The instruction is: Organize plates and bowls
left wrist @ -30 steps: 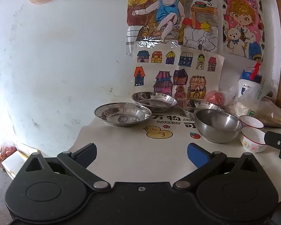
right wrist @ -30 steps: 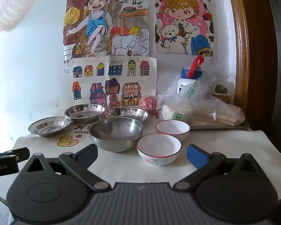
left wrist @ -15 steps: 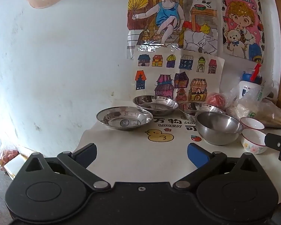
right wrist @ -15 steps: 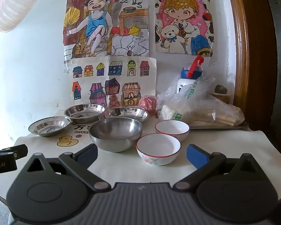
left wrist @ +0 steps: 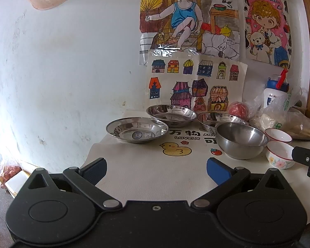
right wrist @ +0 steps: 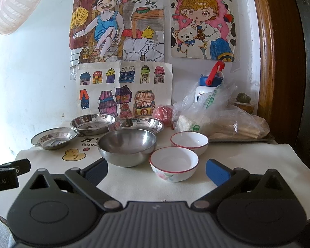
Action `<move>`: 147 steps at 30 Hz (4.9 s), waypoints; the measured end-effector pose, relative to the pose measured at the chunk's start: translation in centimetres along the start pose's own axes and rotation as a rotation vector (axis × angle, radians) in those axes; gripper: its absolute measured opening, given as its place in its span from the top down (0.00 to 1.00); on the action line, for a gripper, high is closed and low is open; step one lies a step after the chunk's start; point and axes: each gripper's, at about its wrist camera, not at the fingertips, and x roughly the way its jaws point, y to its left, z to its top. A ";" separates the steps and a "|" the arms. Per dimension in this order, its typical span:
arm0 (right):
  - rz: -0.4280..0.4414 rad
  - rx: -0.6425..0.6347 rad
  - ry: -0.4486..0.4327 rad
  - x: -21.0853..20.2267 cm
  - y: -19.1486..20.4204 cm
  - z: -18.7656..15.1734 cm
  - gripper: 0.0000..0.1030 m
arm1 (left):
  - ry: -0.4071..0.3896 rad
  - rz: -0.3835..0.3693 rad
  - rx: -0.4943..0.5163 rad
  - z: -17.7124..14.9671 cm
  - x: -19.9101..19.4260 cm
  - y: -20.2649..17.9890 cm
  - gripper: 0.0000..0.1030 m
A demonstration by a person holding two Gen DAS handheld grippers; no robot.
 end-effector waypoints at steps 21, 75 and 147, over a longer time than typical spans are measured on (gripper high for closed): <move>0.001 -0.002 0.003 -0.1 0.0 0.1 0.00 | 0.000 0.001 0.008 0.0 0.1 0.0 0.01; 0.087 -0.109 -0.029 1.1 -0.3 2.2 0.00 | -0.004 -0.010 0.067 2.5 1.8 -0.3 0.01; 0.269 -0.204 0.639 37.7 -4.0 12.7 0.79 | 0.718 -0.501 -0.243 10.3 35.4 -4.7 0.77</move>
